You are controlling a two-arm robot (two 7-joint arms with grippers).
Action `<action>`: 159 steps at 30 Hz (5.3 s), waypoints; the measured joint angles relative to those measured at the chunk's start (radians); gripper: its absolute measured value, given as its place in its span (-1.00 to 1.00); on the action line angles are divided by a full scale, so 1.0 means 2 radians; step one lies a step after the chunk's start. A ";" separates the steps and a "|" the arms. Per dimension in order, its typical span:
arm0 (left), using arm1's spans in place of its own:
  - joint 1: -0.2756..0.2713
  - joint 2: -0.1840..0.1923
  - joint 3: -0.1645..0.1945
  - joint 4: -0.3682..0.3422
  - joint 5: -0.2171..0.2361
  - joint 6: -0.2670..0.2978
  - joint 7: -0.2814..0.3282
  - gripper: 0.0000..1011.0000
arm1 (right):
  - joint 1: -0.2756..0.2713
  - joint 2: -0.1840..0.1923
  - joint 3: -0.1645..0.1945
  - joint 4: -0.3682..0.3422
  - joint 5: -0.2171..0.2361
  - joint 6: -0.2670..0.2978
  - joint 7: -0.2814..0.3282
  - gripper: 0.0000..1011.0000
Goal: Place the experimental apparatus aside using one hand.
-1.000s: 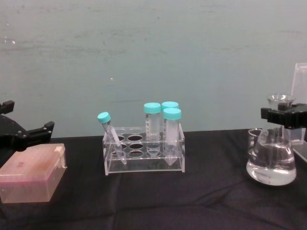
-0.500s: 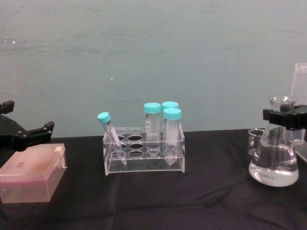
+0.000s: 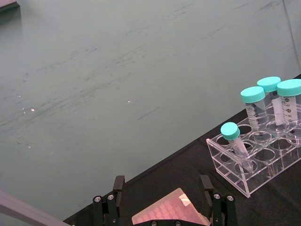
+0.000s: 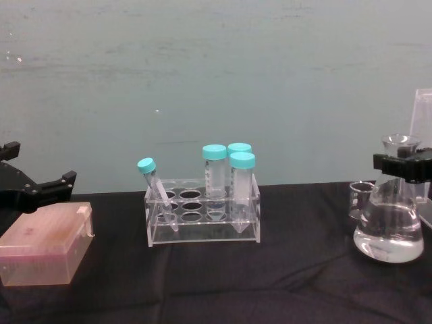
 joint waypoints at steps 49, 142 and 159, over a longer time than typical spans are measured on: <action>0.000 0.000 0.000 0.000 0.000 0.000 0.000 0.98 | 0.006 -0.010 0.004 0.014 -0.010 0.010 -0.004 -0.11; 0.000 0.000 0.000 0.000 0.000 0.000 0.000 0.98 | -0.058 0.002 0.039 -0.085 -0.005 0.034 -0.025 0.98; 0.000 0.000 0.000 0.000 0.000 0.000 0.000 0.98 | -0.088 0.009 0.047 -0.126 0.005 0.042 -0.027 0.98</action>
